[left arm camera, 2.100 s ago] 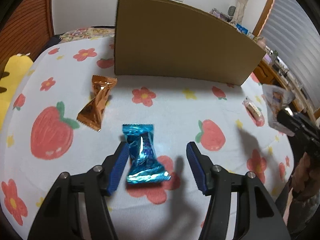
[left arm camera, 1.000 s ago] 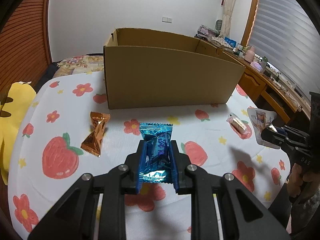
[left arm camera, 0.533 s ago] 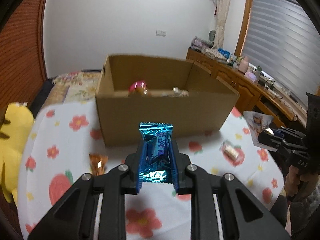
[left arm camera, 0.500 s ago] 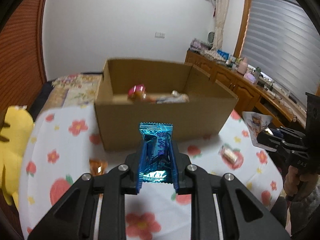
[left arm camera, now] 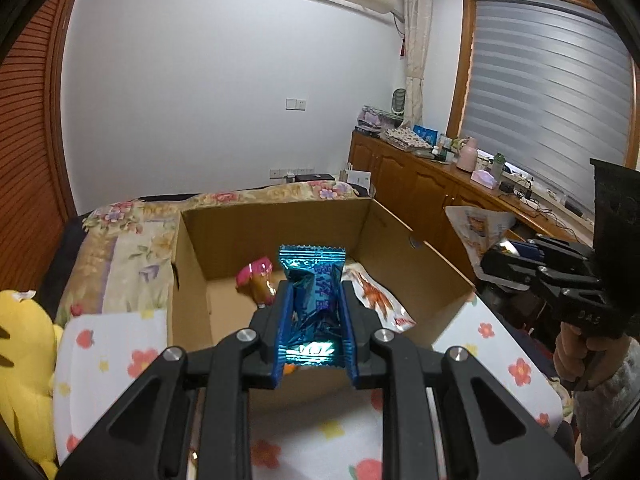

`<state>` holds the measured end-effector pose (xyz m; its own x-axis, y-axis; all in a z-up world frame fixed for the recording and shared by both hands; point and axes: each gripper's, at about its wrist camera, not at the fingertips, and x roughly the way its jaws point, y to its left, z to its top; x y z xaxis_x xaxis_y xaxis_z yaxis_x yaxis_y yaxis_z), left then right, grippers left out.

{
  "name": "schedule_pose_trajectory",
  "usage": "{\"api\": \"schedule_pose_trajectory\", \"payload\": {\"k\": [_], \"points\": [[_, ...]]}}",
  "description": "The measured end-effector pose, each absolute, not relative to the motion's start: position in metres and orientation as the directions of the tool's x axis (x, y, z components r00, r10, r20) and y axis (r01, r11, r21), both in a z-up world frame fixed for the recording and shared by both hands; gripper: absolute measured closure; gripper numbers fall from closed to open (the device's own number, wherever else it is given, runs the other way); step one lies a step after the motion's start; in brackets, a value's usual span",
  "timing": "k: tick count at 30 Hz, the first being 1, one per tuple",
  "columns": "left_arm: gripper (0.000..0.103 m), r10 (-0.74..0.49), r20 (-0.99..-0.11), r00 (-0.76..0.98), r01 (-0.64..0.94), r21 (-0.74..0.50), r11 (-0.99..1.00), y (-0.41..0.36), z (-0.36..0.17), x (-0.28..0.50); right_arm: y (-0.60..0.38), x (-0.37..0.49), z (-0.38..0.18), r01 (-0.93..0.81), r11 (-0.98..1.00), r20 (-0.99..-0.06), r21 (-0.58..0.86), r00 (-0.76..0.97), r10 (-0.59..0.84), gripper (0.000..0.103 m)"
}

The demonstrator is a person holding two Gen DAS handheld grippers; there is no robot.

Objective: Organize snacks
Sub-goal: 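Carry the blue candy and silver sachet over the cardboard box with both tools, then open both tools to drop the candy and sachet into the box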

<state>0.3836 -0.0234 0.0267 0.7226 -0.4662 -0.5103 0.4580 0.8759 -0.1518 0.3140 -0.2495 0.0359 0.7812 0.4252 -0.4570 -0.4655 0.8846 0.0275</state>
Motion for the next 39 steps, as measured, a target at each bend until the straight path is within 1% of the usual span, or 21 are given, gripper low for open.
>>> {"api": "schedule_pose_trajectory", "payload": {"k": [7,13,18,22,25,32,34,37,39], "points": [[0.083,-0.458,-0.509,0.729,0.441,-0.162,0.883,-0.018,0.021,0.423,-0.235,0.351,0.032,-0.476,0.879,-0.463,0.013,0.777,0.428,0.077],[0.083,-0.454,-0.525,0.719,0.437,-0.166,0.884,-0.022,0.006,0.447,-0.223,0.376,0.013,-0.473,0.881,-0.486,0.011,0.767,0.418,0.077],[0.083,-0.434,-0.536,0.724,0.438,-0.129,0.890,-0.028,-0.009,0.452,-0.220,0.388,-0.002,-0.450,0.893,-0.518,0.013,0.761,0.391,0.077],[0.083,-0.427,-0.537,0.728,0.442,-0.109,0.890,-0.038,-0.018,0.450,-0.220,0.393,-0.016,-0.449,0.893,-0.526,0.044,0.749,0.403,0.077],[0.083,-0.416,-0.538,0.733,0.445,-0.082,0.891,-0.043,-0.023,0.449,-0.222,0.396,-0.024,-0.445,0.894,-0.530,0.058,0.745,0.405,0.077],[0.081,-0.405,-0.557,0.725,0.449,-0.064,0.891,-0.047,-0.035,0.452,-0.227,0.398,-0.029,-0.442,0.893,-0.526,0.087,0.741,0.418,0.076],[0.078,-0.402,-0.565,0.720,0.448,-0.063,0.892,-0.047,-0.038,0.453,-0.229,0.398,-0.031,-0.447,0.889,-0.527,0.099,0.734,0.428,0.076],[0.071,-0.400,-0.567,0.720,0.444,-0.065,0.894,-0.047,-0.041,0.453,-0.232,0.401,-0.034,-0.449,0.887,-0.531,0.112,0.727,0.435,0.075],[0.064,-0.398,-0.566,0.722,0.440,-0.069,0.896,-0.047,-0.041,0.454,-0.234,0.403,-0.036,-0.447,0.886,-0.536,0.120,0.722,0.437,0.075]]}}
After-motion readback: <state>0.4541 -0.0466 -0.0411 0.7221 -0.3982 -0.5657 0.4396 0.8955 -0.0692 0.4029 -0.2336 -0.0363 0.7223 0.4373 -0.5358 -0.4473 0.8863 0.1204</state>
